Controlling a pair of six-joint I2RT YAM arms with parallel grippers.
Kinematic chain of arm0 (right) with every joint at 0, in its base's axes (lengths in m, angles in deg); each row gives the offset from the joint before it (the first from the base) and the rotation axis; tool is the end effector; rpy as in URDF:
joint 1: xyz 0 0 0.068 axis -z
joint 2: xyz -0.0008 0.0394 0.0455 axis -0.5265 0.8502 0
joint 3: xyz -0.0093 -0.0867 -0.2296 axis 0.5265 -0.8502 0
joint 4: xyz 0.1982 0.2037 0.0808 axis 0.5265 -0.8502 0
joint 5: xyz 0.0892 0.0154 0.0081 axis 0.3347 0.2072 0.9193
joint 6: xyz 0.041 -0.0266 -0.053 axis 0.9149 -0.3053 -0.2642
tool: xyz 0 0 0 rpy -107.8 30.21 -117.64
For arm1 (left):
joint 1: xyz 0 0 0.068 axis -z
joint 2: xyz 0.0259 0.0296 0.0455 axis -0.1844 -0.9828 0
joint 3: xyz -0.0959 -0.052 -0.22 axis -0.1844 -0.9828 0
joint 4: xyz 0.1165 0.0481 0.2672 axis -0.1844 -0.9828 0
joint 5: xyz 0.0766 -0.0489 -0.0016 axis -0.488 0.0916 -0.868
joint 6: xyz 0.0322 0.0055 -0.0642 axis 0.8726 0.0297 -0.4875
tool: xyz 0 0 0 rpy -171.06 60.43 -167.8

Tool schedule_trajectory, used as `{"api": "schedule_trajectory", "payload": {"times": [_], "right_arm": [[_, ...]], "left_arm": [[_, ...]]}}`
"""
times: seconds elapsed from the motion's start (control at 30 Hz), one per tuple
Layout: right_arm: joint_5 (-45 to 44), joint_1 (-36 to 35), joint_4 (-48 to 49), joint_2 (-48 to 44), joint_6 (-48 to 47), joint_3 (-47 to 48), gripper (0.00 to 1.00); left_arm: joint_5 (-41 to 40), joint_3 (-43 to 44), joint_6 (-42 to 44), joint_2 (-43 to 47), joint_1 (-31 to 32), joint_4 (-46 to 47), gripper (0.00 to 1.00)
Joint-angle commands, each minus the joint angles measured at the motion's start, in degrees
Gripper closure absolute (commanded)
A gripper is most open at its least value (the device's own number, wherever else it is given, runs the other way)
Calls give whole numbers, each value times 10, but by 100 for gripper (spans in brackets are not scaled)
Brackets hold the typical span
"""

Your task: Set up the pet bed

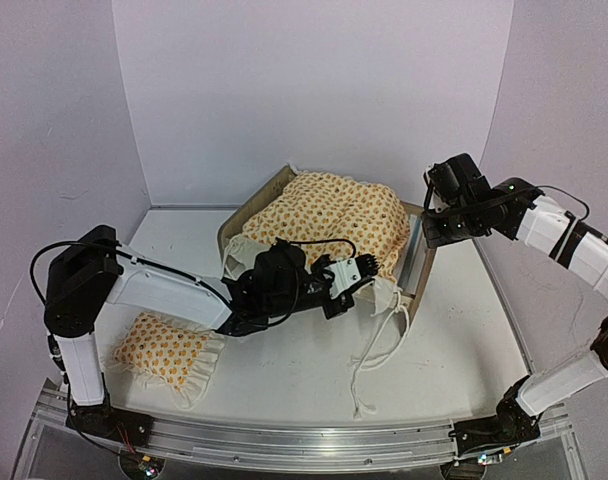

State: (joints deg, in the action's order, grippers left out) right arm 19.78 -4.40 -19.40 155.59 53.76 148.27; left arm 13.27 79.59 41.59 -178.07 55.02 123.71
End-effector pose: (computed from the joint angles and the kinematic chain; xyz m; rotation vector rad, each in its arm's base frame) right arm 0.2904 0.1776 0.2929 -0.2610 2.3036 -0.1757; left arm 0.1952 -0.4374 0.1817 1.2647 1.0969 -0.5010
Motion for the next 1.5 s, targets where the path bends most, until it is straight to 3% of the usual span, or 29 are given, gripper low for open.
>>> {"api": "schedule_trajectory", "payload": {"times": [0.0,0.53,0.6,0.7,0.8,1.0,1.1,1.17,1.33,1.47], "right_arm": [[53,-2,3,15,6,-15,100],[57,-2,4,16,6,-16,100],[48,-2,4,14,5,-18,100],[34,-2,11,10,1,-24,100],[15,-2,11,8,0,-28,100],[3,13,20,-13,-53,-63,100],[16,27,34,-20,-96,-91,100],[43,44,38,-26,-110,-101,100],[139,101,67,-63,-152,-123,100],[181,109,93,-91,-174,-147,100]], "left_arm": [[45,-24,-63,5,0,29,100],[40,25,-65,-127,-14,-24,99],[40,17,-75,-105,-13,-33,89],[55,-11,-113,-26,-14,-65,45],[71,-44,-131,79,-17,-130,26],[70,-55,-280,224,-151,-267,19],[-23,-24,-372,240,-220,-331,17],[-68,1,-407,229,-257,-364,15],[-47,88,-478,150,-351,-425,14],[-69,174,-435,56,-385,-443,13]]}}
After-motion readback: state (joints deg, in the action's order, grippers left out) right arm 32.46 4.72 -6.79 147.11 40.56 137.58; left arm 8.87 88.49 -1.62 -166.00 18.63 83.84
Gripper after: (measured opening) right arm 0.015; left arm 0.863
